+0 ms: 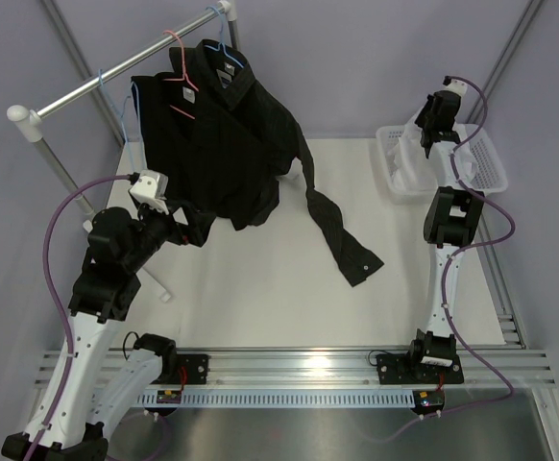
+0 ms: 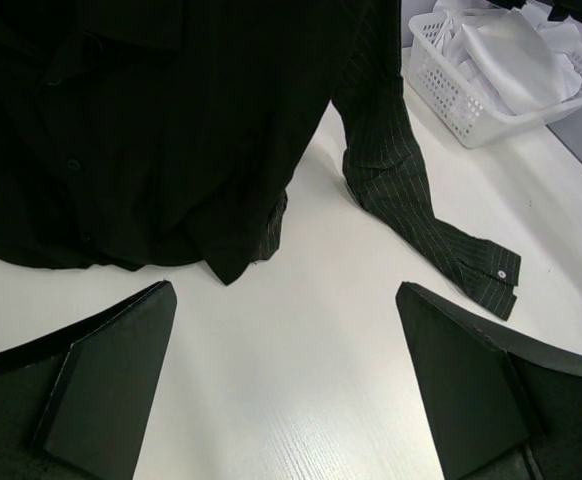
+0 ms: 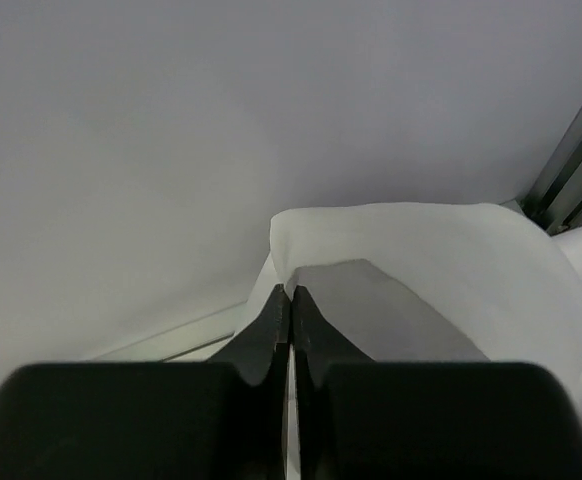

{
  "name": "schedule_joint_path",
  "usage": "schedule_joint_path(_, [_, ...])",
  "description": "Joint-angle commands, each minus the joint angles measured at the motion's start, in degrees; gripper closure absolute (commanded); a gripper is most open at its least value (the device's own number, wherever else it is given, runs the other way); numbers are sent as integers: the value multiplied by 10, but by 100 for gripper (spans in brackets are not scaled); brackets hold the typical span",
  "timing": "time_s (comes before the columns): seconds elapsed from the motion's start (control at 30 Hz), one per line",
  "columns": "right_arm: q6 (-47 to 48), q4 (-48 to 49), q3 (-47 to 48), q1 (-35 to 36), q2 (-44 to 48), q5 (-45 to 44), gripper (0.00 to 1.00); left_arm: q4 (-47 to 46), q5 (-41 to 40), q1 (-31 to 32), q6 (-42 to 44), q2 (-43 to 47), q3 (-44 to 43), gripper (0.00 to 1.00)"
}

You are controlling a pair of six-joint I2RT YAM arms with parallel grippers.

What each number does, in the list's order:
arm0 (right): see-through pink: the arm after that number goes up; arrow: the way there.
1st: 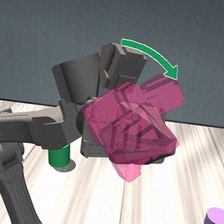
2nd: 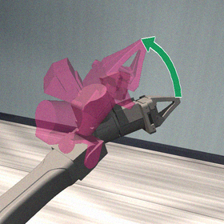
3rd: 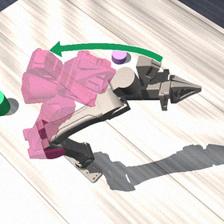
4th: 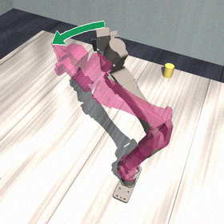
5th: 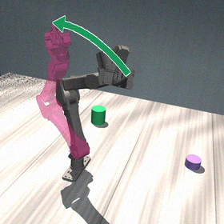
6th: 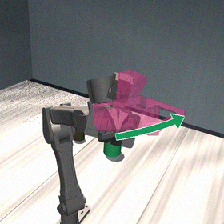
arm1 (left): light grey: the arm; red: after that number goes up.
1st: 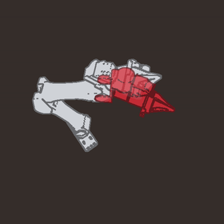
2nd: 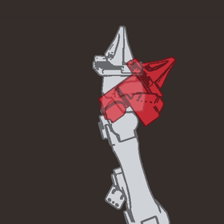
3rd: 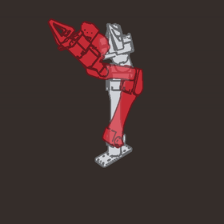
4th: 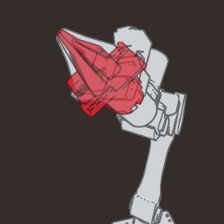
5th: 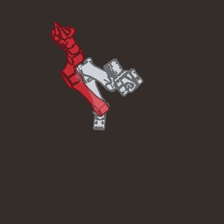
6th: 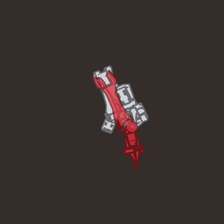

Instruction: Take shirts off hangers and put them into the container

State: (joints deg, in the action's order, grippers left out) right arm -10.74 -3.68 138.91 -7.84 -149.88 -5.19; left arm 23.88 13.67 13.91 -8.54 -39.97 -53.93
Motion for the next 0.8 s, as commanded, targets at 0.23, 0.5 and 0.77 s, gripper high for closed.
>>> schedule_joint_path(0.23, [13, 146, -126, 0, 142, -12, 100, -24, -1, 2, 7, 0, 1, 1])
schedule_joint_path(0.5, [-41, 270, -383, 0, 362, -38, 100, -23, 8, 2, 5, 15, -1, 1])
schedule_joint_path(0.77, [-180, 227, -584, -24, 493, -119, 100, -24, 13, 2, 2, 28, -2, 1])
